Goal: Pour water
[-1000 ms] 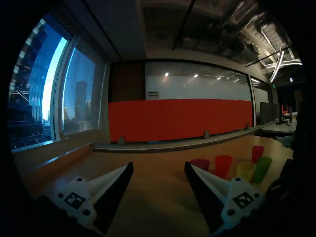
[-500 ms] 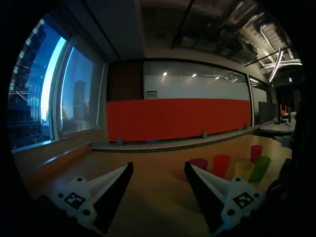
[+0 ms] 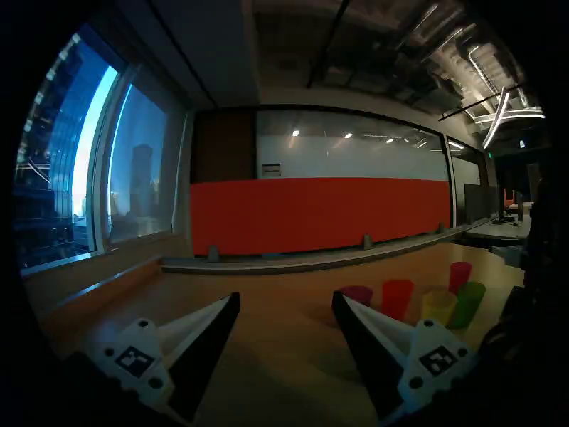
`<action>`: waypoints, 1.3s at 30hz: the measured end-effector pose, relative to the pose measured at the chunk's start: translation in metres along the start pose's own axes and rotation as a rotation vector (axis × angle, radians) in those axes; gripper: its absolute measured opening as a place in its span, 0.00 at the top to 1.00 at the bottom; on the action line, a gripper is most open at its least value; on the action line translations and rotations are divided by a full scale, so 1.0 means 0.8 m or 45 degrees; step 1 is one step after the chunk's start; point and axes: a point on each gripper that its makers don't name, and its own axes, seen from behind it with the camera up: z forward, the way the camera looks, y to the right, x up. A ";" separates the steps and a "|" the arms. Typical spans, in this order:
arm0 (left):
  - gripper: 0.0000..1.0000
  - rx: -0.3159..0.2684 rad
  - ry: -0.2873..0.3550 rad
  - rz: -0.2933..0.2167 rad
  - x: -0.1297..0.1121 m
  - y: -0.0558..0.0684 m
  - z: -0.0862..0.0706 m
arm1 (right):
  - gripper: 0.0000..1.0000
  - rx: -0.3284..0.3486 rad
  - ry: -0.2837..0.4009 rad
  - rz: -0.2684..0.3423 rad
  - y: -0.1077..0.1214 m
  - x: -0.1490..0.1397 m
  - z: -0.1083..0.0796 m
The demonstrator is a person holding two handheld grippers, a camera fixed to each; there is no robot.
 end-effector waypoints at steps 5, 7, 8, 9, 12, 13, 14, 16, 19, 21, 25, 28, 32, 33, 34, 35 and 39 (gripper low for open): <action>0.04 -0.003 -0.003 -0.006 -0.003 0.000 0.001 | 0.00 0.005 -0.001 0.000 -0.001 0.000 0.000; 0.04 -0.005 -0.009 -0.007 -0.005 0.000 0.002 | 0.00 0.005 -0.001 0.000 -0.001 0.000 -0.001; 0.04 -0.005 -0.011 -0.008 -0.006 0.000 0.003 | 0.00 0.005 -0.001 0.000 -0.001 0.000 -0.001; 0.04 -0.006 -0.013 -0.009 -0.007 0.000 0.004 | 0.00 0.005 -0.001 0.000 -0.001 0.000 -0.001; 0.04 -0.010 -0.018 -0.012 -0.010 0.001 0.006 | 0.00 0.005 -0.002 -0.001 -0.001 0.000 -0.002; 0.04 -0.011 -0.020 -0.011 -0.012 0.001 0.006 | 0.00 0.005 -0.002 -0.001 -0.001 0.000 -0.002; 0.04 -0.013 -0.021 -0.010 -0.013 0.001 0.007 | 0.00 0.005 -0.002 -0.001 -0.001 0.000 -0.002; 0.04 -0.012 -0.016 0.000 -0.011 0.003 0.008 | 0.00 0.005 -0.002 -0.001 -0.001 0.000 -0.002; 0.04 0.003 -0.005 0.015 -0.010 0.004 0.009 | 0.00 0.005 -0.002 -0.001 -0.001 0.000 -0.002; 0.04 0.024 0.002 0.023 -0.009 0.003 0.010 | 0.00 0.005 -0.002 -0.001 -0.001 0.000 -0.002; 0.04 0.078 0.015 0.041 -0.010 -0.003 0.012 | 0.00 0.005 -0.002 -0.001 -0.001 0.000 -0.002; 0.04 0.105 0.020 0.054 -0.013 -0.005 0.011 | 0.00 0.005 -0.002 -0.001 -0.001 0.000 -0.002; 0.04 0.121 0.018 0.054 -0.020 -0.004 0.010 | 0.00 0.005 -0.002 -0.001 -0.001 -0.001 -0.002; 0.04 0.121 0.017 0.051 -0.022 -0.004 0.010 | 0.00 0.005 -0.002 -0.001 -0.001 -0.001 -0.002; 0.04 0.119 0.017 0.047 -0.023 -0.003 0.010 | 0.00 0.005 -0.002 -0.001 -0.001 -0.001 -0.002; 0.04 0.118 0.017 0.044 -0.025 -0.002 0.010 | 0.00 0.005 -0.002 -0.001 -0.001 -0.001 -0.002; 0.04 0.124 0.013 0.028 -0.031 -0.001 0.012 | 0.00 0.005 -0.002 -0.001 0.000 -0.001 -0.003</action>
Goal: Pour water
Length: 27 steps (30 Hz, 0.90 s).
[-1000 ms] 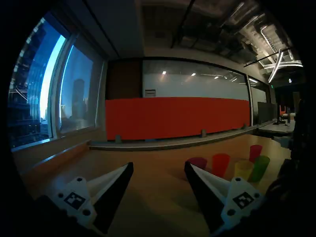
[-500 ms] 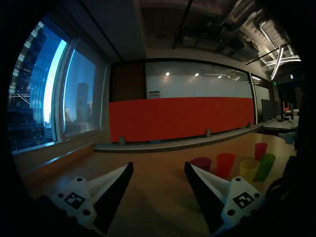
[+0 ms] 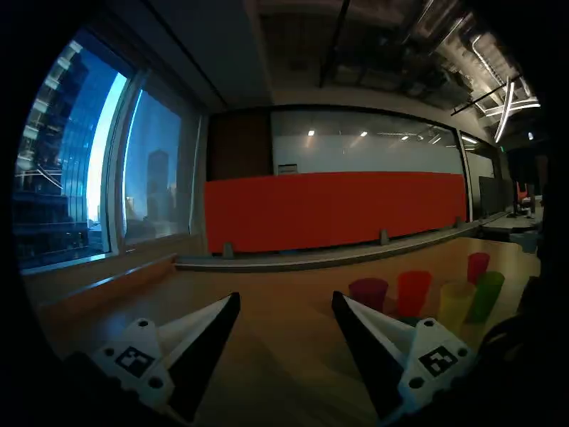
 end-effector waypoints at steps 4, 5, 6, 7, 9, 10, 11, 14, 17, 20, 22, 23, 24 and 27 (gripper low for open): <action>0.04 -0.005 -0.005 -0.017 -0.005 0.002 0.002 | 0.00 0.000 0.000 0.000 0.000 0.000 0.000; 0.04 -0.007 -0.005 -0.021 -0.006 0.003 0.002 | 0.00 0.000 0.000 0.000 0.000 0.000 0.000; 0.04 -0.008 -0.008 -0.023 -0.008 0.003 0.003 | 0.00 0.000 0.000 0.000 0.000 0.000 0.000; 0.04 -0.008 -0.011 -0.025 -0.010 0.004 0.004 | 0.00 0.000 0.000 0.000 0.000 0.000 0.000; 0.04 -0.006 -0.017 -0.027 -0.013 0.004 0.005 | 0.00 0.000 0.000 0.000 0.000 0.000 0.000; 0.04 -0.004 -0.020 -0.028 -0.016 0.004 0.005 | 0.00 0.000 0.000 0.000 0.000 0.001 0.000; 0.04 -0.001 -0.023 -0.029 -0.017 0.004 0.006 | 0.00 0.000 0.000 0.000 0.000 0.001 0.000; 0.04 -0.001 -0.031 -0.042 -0.019 0.005 0.006 | 0.00 0.000 0.000 0.000 0.000 0.001 0.000; 0.04 -0.004 -0.033 -0.057 -0.019 0.005 0.008 | 0.00 0.000 0.000 0.000 0.000 0.001 0.000; 0.04 -0.004 -0.034 -0.069 -0.020 0.004 0.009 | 0.00 0.000 0.000 0.000 0.000 0.001 0.001; 0.04 -0.004 -0.033 -0.068 -0.019 0.005 0.008 | 0.00 0.000 0.000 0.000 0.000 0.001 0.001; 0.04 -0.005 -0.033 -0.066 -0.019 0.005 0.008 | 0.00 0.000 0.000 0.000 0.001 0.001 0.001; 0.04 -0.005 -0.033 -0.066 -0.019 0.005 0.008 | 0.00 0.000 0.000 0.000 0.000 0.001 0.001; 0.04 -0.005 -0.033 -0.067 -0.020 0.005 0.009 | 0.00 0.000 0.000 0.000 0.000 0.001 0.000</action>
